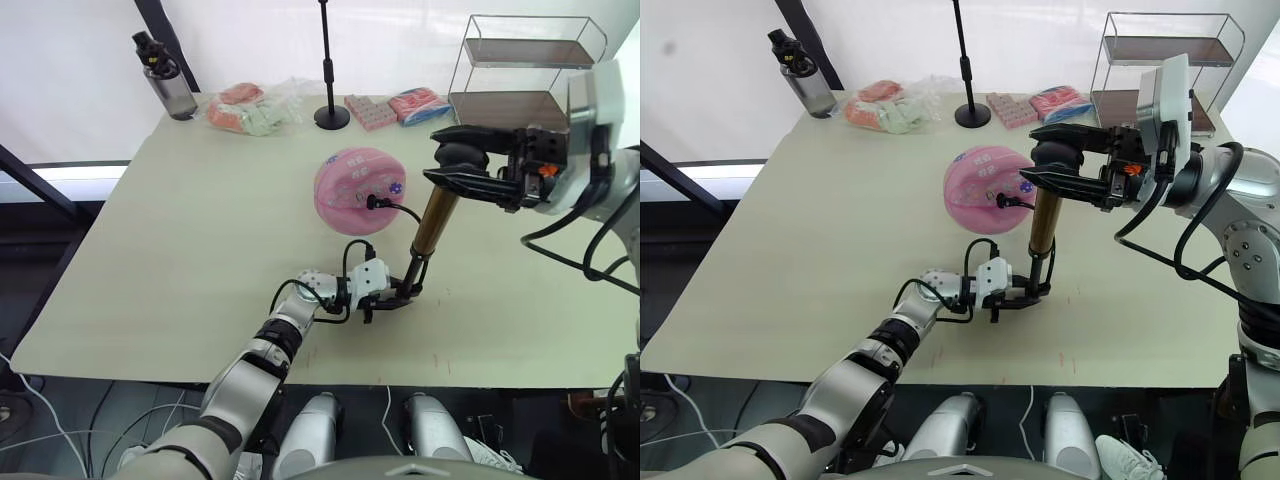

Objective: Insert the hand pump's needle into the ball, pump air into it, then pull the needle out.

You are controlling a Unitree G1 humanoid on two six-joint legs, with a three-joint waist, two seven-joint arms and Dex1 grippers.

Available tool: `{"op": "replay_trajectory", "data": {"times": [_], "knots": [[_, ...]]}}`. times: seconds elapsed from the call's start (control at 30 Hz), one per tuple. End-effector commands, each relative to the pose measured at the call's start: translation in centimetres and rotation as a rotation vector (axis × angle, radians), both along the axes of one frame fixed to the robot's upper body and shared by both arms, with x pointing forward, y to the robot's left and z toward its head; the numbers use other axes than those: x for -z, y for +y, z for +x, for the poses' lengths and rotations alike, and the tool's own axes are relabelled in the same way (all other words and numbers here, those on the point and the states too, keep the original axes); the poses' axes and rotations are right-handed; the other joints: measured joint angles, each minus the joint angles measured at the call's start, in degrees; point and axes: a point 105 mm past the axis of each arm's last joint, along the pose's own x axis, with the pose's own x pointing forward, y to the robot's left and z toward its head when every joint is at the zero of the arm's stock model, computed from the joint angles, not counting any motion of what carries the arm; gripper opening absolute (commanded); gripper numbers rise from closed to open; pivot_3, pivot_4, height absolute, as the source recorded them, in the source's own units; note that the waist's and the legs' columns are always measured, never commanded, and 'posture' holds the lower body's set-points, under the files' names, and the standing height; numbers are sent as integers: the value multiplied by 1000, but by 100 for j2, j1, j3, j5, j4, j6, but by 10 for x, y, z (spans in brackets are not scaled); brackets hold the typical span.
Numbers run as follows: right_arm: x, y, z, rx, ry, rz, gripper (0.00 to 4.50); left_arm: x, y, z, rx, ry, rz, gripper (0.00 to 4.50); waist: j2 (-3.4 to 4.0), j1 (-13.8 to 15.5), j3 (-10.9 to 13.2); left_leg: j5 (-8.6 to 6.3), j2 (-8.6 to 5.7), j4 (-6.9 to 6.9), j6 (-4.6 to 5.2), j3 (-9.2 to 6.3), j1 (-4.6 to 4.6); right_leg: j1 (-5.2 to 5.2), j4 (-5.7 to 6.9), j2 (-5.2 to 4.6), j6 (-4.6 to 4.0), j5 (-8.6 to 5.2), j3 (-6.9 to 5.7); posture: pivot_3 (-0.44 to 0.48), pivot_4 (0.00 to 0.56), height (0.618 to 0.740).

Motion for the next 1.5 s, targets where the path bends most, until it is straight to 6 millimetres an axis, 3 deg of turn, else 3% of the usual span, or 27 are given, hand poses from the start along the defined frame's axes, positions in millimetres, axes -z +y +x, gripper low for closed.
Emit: {"op": "replay_trajectory", "data": {"times": [0.03,0.3,0.63,0.87,1.0,1.07,1.3,1.5], "knots": [[-8,-6,-10,11,-96,34,1823,23,4,-12,11,65,64,1069,0,0,0,-1,0,0,2,0,0,0,1,1,0,0,0,0,150,740],[47,-11,-2,47,-13,-31,1823,28,3,-17,18,80,68,1069,1,-1,-5,-8,-2,3,14,-2,19,16,9,3,0,0,-3,0,150,740],[134,-13,5,77,131,-145,1823,28,0,-22,41,91,60,1069,-13,-3,-24,-1,-4,3,2,-4,30,27,7,8,0,0,-5,0,150,740],[170,-12,12,123,172,-237,1823,27,-6,-25,61,95,49,1069,-20,0,-35,-7,-4,0,11,-5,74,71,1,16,0,-1,-5,0,150,740],[166,-8,14,110,155,-223,1823,26,-8,-25,67,95,40,1069,-20,1,-35,-9,-3,-5,15,-7,106,106,-5,17,1,-3,-5,0,150,740],[155,-6,15,106,135,-185,1823,25,-9,-25,69,94,40,1069,-20,1,-35,-10,-2,-5,15,-7,110,111,-4,17,1,-3,-5,0,150,740],[86,-8,13,63,27,-21,1823,24,-11,-25,74,92,36,1069,-18,13,-30,-10,-1,-4,15,-10,98,103,-6,13,1,-3,-6,0,150,740],[42,-14,10,63,-40,10,1823,22,-16,-27,91,94,22,1069,-15,8,-25,-10,0,-4,15,-11,89,91,-4,8,1,-2,-5,0,150,740]]}}
